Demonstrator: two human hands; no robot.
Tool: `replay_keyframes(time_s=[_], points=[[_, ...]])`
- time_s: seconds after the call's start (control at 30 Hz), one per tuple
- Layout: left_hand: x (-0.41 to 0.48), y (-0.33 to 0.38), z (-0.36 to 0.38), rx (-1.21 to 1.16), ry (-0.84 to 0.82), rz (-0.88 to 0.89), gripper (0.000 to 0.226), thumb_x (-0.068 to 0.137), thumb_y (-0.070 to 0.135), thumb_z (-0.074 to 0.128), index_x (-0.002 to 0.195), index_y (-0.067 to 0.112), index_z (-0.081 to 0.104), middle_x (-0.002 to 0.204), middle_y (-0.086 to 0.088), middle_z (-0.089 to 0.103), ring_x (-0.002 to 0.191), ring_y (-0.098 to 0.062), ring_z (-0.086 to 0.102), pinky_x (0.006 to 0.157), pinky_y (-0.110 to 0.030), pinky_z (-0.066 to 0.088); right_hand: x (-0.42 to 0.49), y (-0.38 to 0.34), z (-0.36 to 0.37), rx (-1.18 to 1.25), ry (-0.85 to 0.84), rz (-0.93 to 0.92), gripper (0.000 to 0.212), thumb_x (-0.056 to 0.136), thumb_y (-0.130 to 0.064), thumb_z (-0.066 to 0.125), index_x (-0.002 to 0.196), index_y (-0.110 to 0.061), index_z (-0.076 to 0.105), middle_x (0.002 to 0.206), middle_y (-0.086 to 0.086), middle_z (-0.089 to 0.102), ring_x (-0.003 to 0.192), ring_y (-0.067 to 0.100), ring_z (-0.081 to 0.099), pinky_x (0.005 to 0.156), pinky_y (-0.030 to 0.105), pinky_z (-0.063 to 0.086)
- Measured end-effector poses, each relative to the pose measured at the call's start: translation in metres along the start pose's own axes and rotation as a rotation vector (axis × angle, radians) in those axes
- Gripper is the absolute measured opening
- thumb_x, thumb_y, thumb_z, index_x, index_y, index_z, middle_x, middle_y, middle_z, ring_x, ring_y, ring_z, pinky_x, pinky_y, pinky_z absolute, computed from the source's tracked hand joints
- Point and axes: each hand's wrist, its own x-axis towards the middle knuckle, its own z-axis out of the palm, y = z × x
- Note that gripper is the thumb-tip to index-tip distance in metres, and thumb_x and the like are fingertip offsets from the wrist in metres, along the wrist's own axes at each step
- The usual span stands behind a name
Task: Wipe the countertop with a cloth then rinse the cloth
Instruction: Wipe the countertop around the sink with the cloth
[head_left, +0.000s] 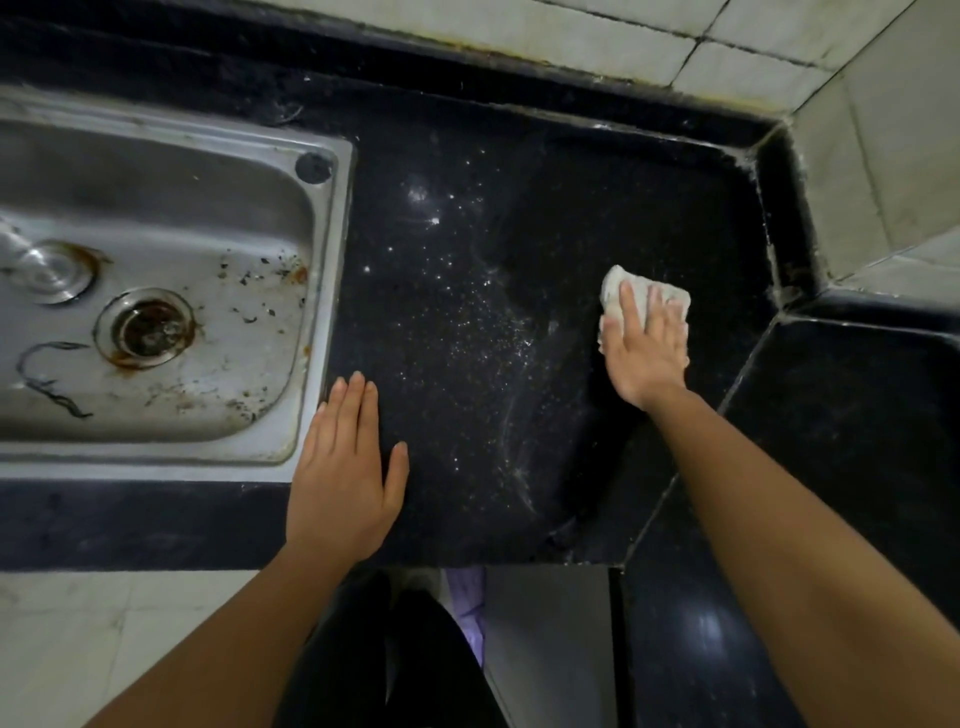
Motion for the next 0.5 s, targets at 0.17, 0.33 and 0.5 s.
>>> replay_keyframes(time_s=[0.17, 0.33, 0.5], points=[[-0.001, -0.001, 0.001, 0.012, -0.002, 0.001, 0.068, 0.094, 0.043, 0.025, 0.147, 0.001, 0.024, 0.155, -0.013, 0.023, 0.144, -0.025, 0.016, 0.118, -0.036, 0.01, -0.044, -0.054, 0.037, -0.13, -0.019, -0.338, 0.056, 0.101, -0.049, 0.018, 0.151, -0.038, -0.005, 0.161, 0.007, -0.008, 0.147, 0.026, -0.014, 0.116, 0.042, -0.011], [0.0, -0.001, 0.0, 0.021, -0.011, -0.005, 0.069, 0.094, 0.044, 0.023, 0.147, 0.002, 0.024, 0.155, -0.013, 0.023, 0.144, -0.025, 0.016, 0.118, -0.035, 0.009, -0.112, -0.042, 0.051, -0.175, -0.092, -0.746, 0.054, 0.1, -0.048, 0.017, 0.15, -0.038, -0.001, 0.16, -0.003, -0.012, 0.145, 0.017, -0.021, 0.114, 0.03, -0.019], [0.0, 0.0, -0.003, 0.019, -0.012, -0.006, 0.068, 0.094, 0.044, 0.024, 0.147, 0.001, 0.024, 0.154, -0.014, 0.024, 0.144, -0.025, 0.017, 0.118, -0.035, 0.01, -0.08, 0.015, 0.036, -0.253, -0.096, -0.708, 0.058, 0.097, -0.057, 0.005, 0.15, -0.035, 0.013, 0.16, 0.004, 0.012, 0.148, 0.025, 0.001, 0.12, 0.043, 0.001]])
